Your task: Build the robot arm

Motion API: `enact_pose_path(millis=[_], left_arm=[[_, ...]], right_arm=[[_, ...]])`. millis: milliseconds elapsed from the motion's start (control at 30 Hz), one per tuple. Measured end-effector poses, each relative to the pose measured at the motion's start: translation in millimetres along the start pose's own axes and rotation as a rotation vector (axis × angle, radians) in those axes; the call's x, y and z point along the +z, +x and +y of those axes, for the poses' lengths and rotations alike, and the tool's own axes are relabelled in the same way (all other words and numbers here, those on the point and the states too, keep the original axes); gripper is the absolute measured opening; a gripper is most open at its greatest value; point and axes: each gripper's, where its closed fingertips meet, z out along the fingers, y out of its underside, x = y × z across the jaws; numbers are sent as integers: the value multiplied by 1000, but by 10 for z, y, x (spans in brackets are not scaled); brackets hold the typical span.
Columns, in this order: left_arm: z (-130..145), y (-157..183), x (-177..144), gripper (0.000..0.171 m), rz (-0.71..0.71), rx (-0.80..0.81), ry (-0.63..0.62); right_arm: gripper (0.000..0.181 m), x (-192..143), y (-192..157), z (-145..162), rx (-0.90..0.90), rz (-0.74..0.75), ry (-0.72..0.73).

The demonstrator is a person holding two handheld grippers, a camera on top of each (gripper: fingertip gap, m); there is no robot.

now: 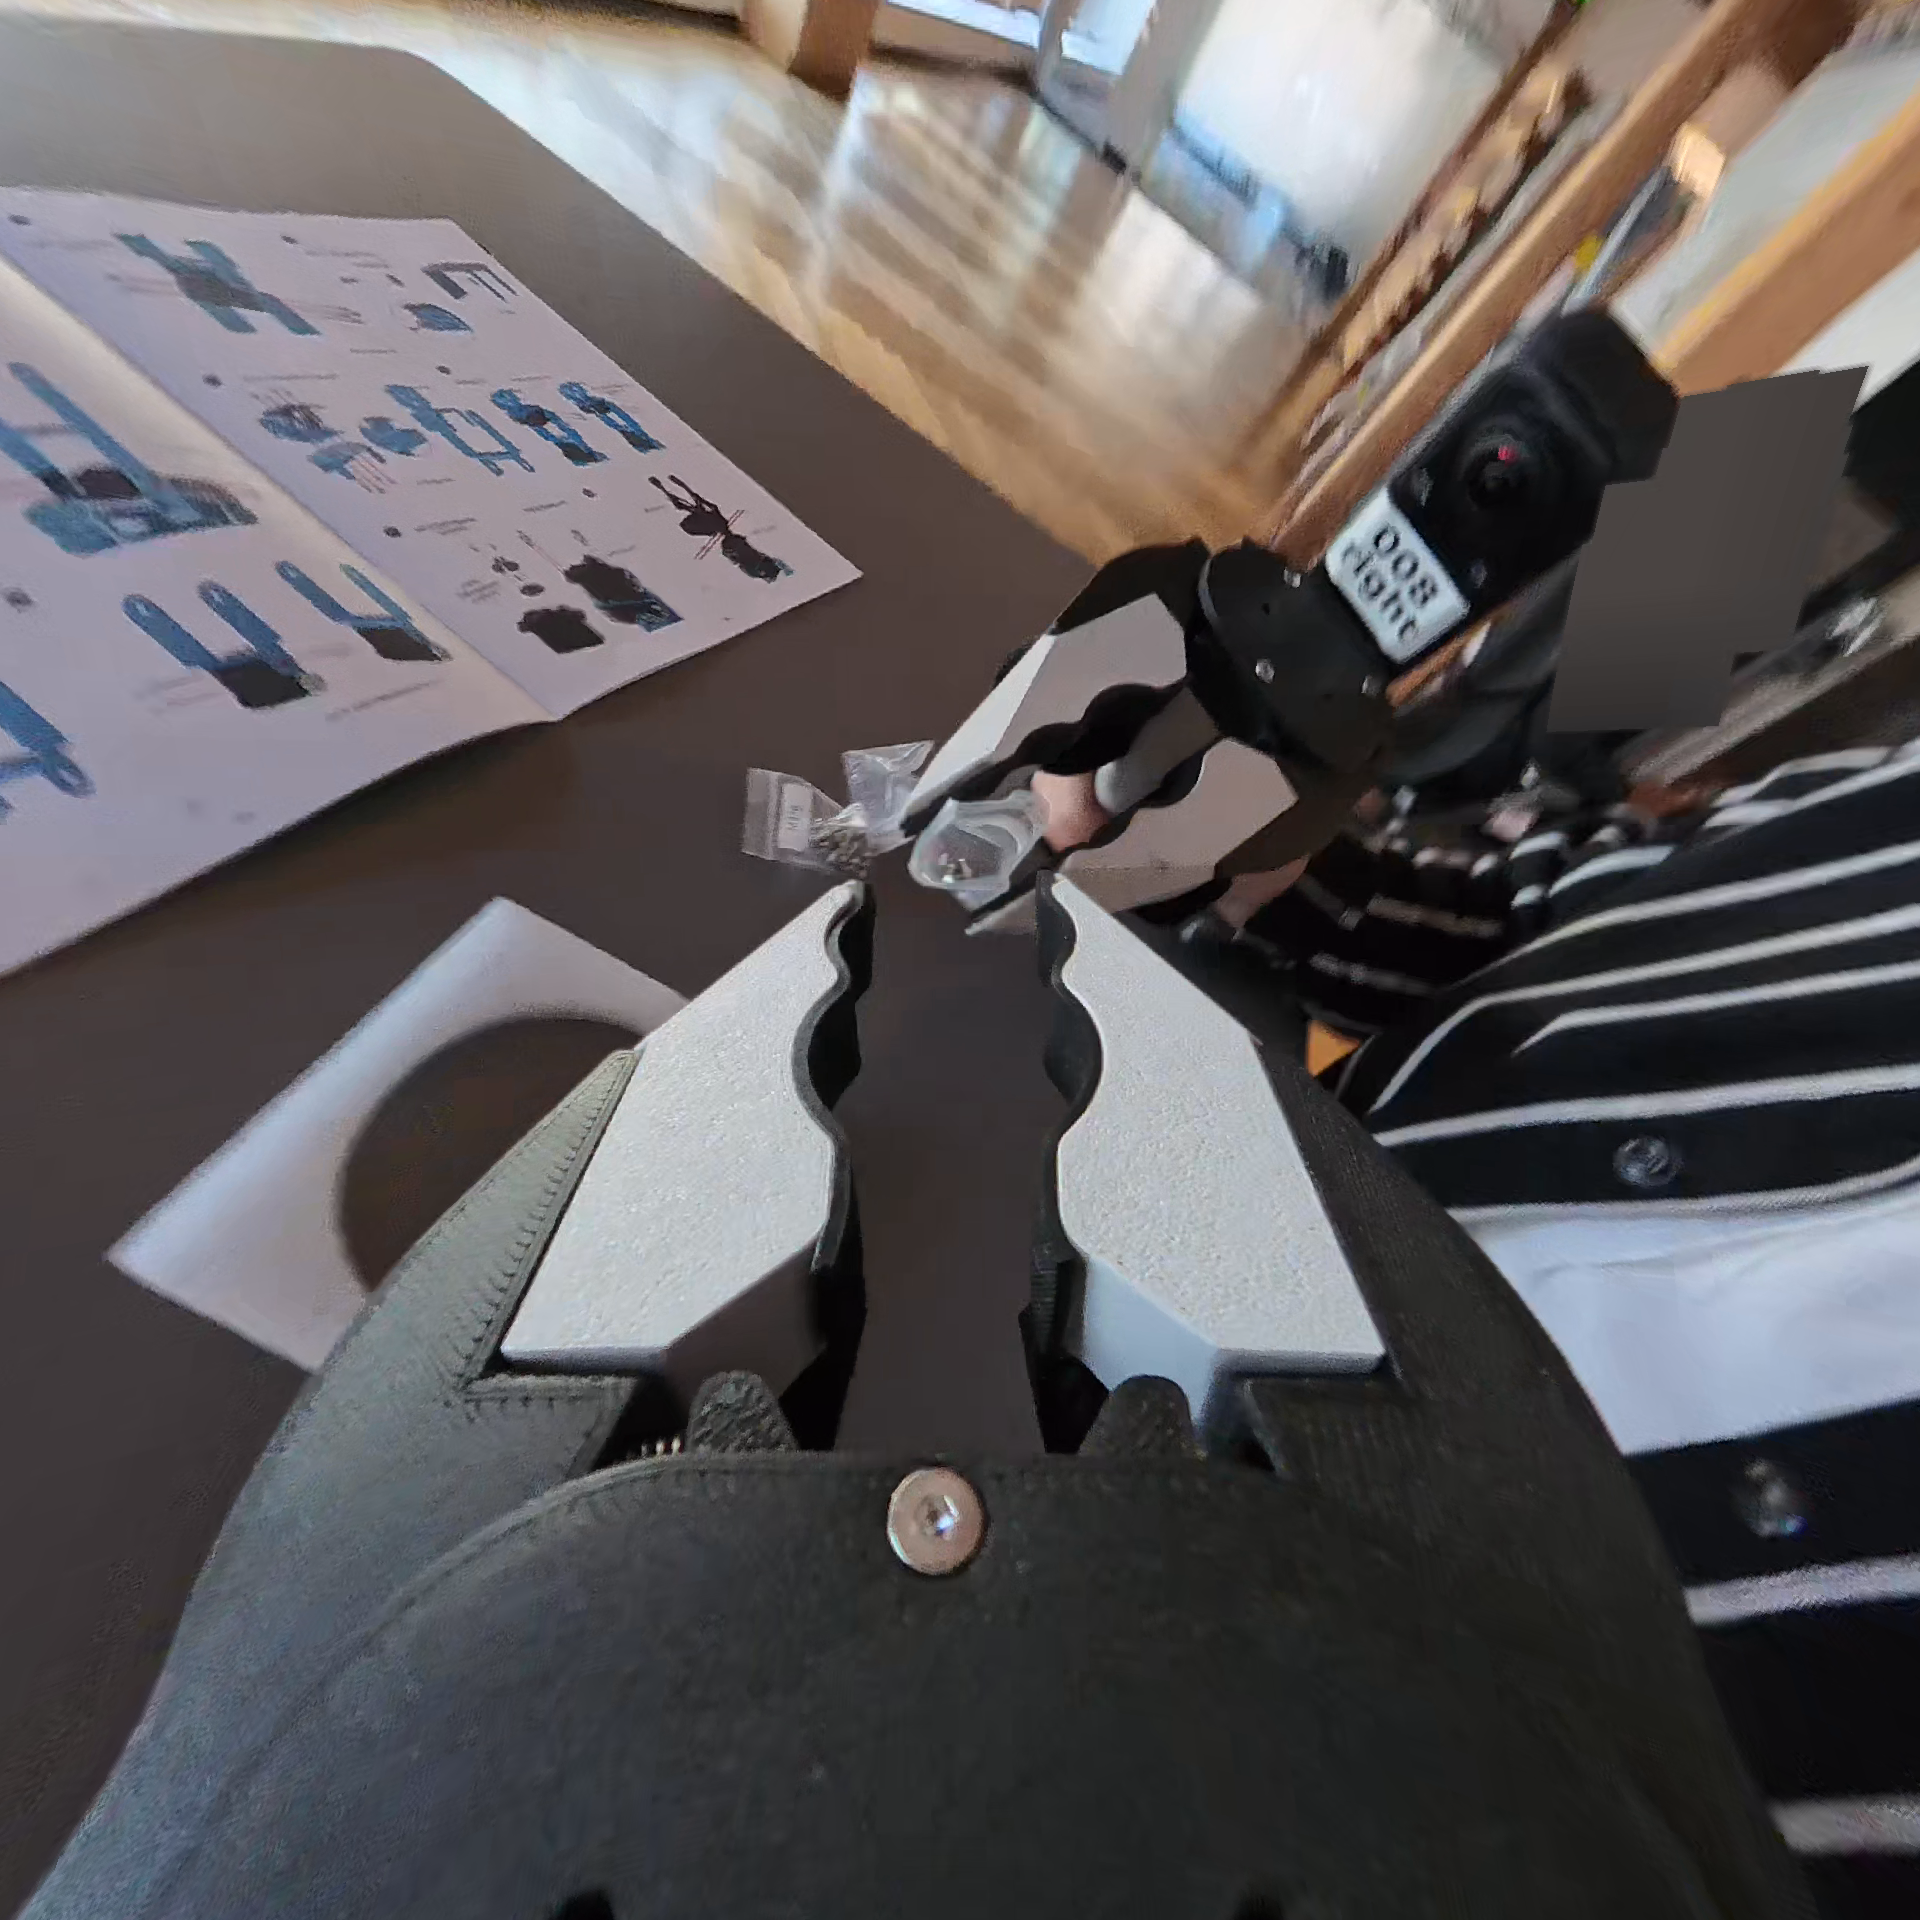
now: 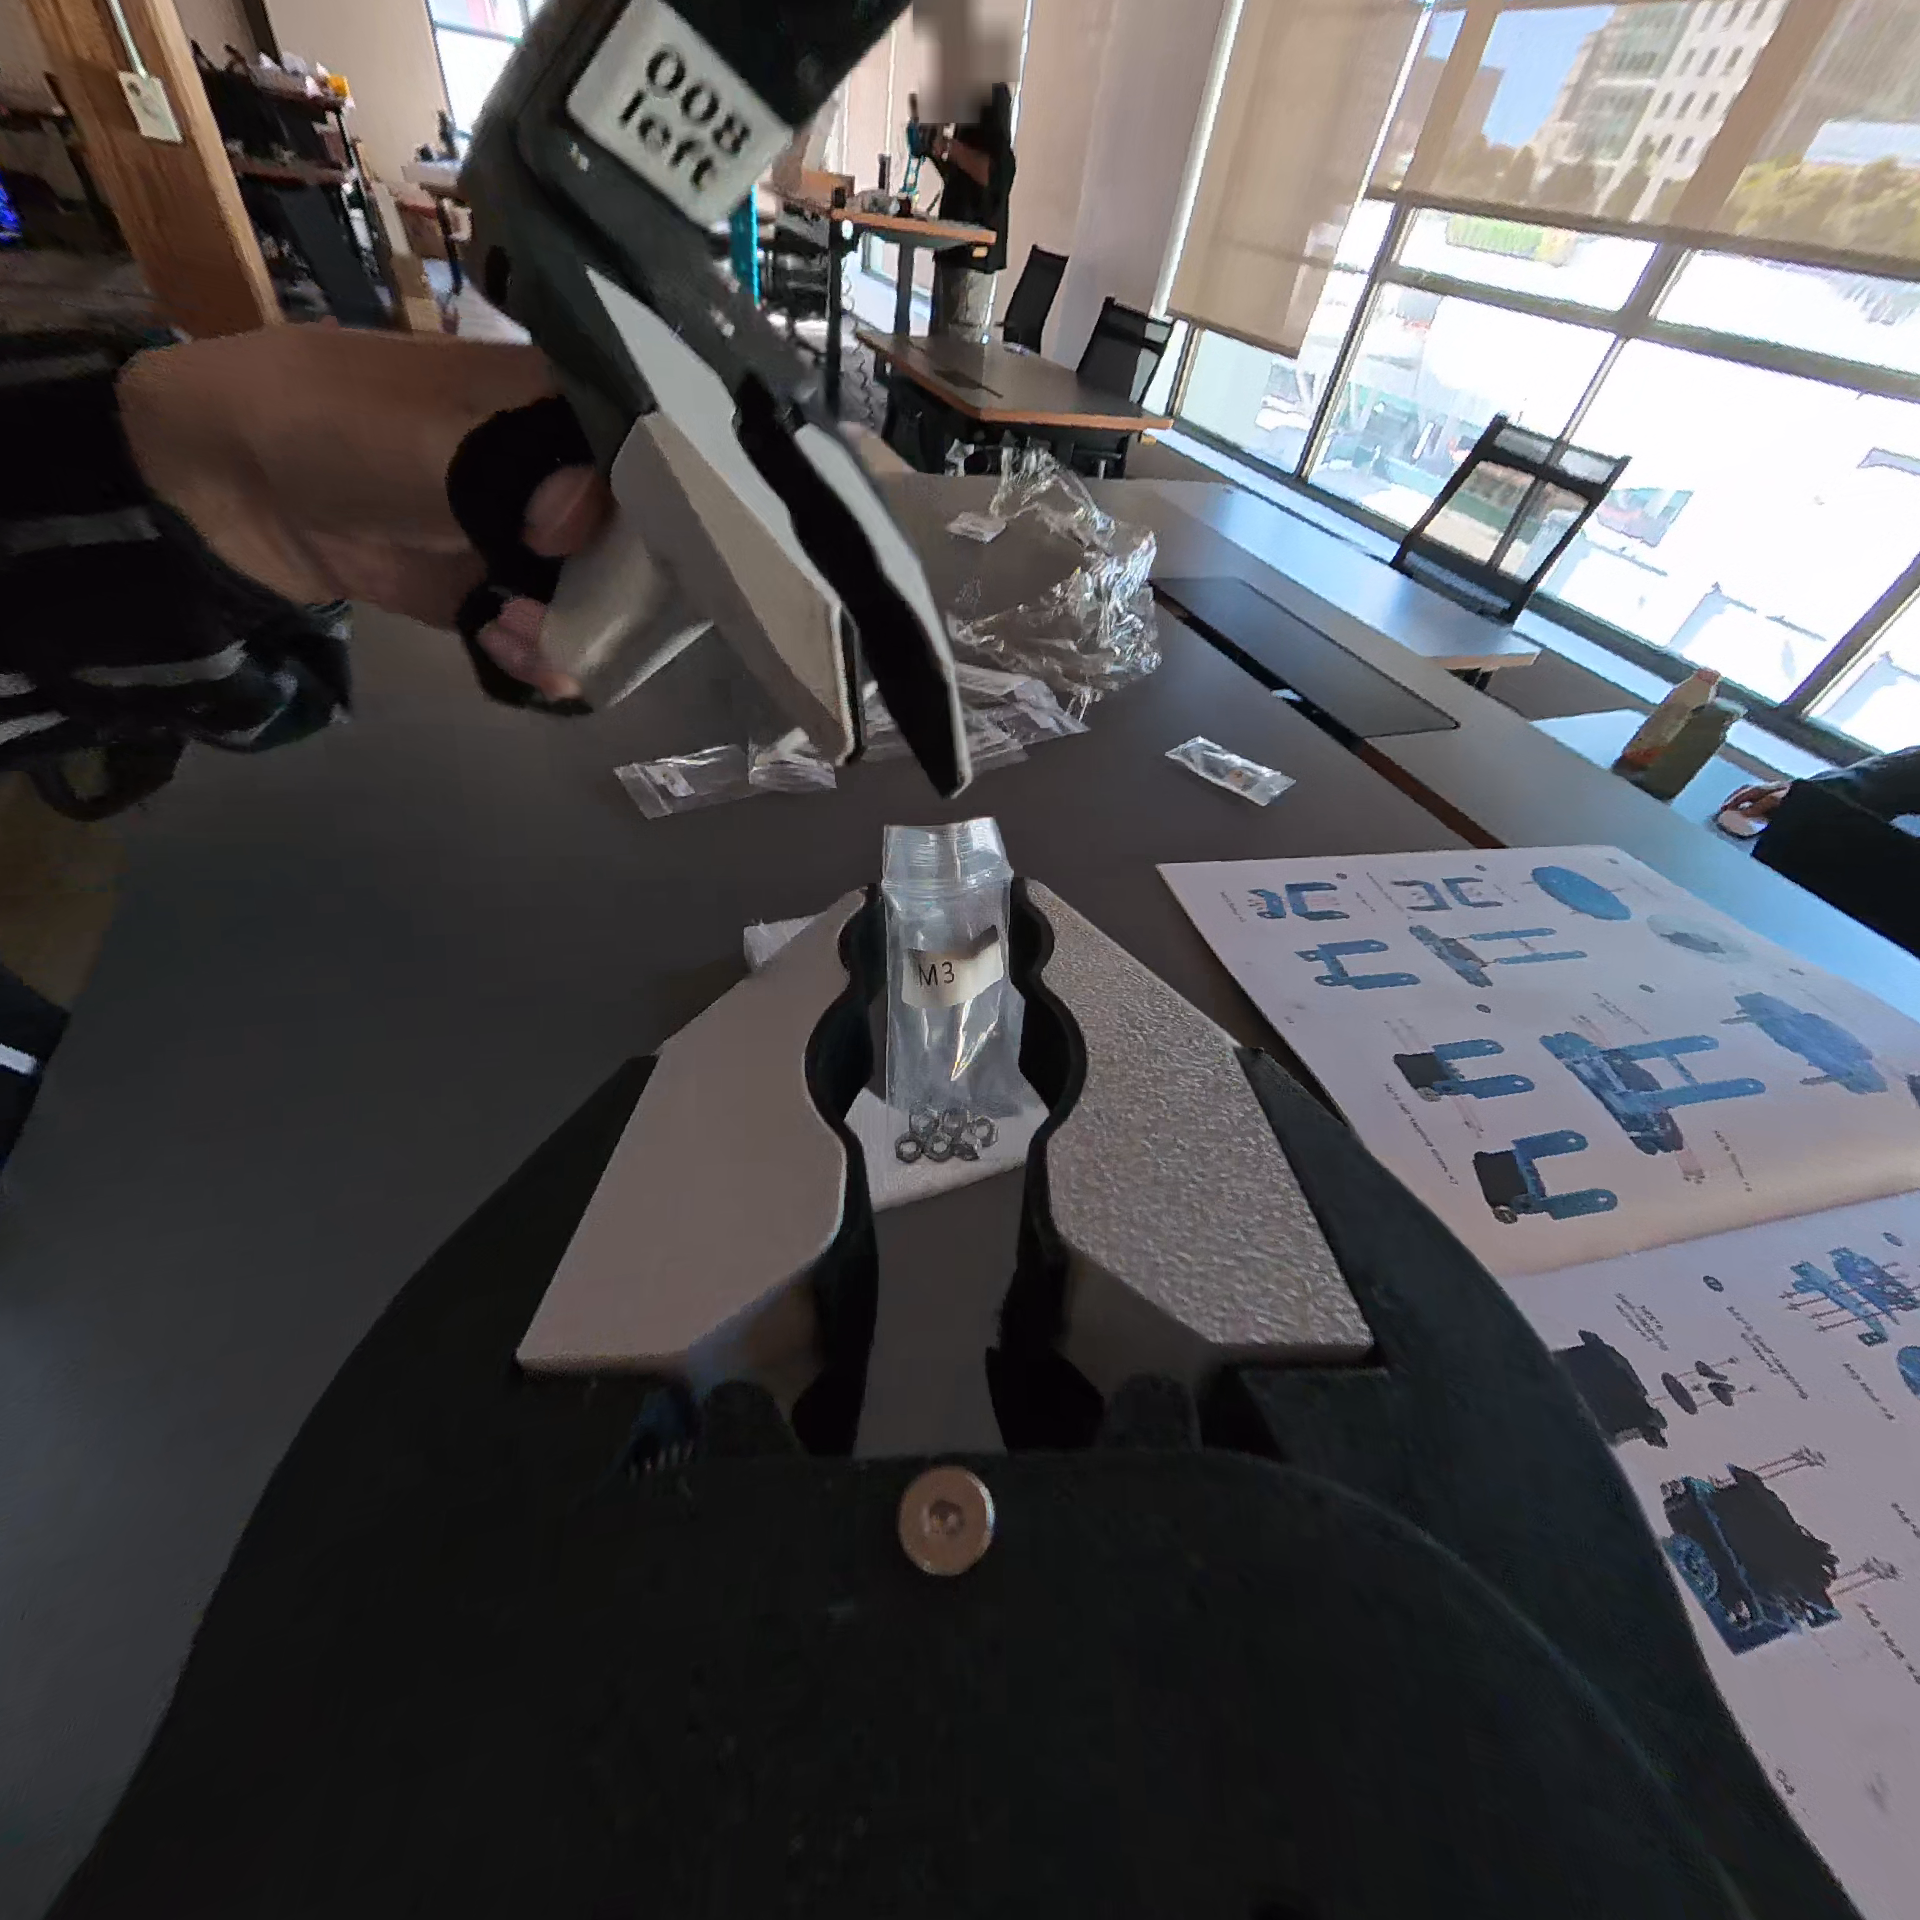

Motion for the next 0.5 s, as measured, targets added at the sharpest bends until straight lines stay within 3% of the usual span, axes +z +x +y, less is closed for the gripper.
enact_pose_path(millis=[133, 233, 400, 500], left_arm=[[188, 83, 141, 31, 48, -191, 62], [213, 109, 147, 21, 101, -272, 124], [367, 115, 111, 2, 122, -280, 119], [497, 157, 108, 0, 145, -250, 66]], right_arm=[[21, 24, -87, -13, -56, 44, 18], [23, 57, -150, 56, -111, 66, -12], [37, 89, -250, 174, -58, 54, -20], [39, 78, -361, 270, 34, 6, -30]])
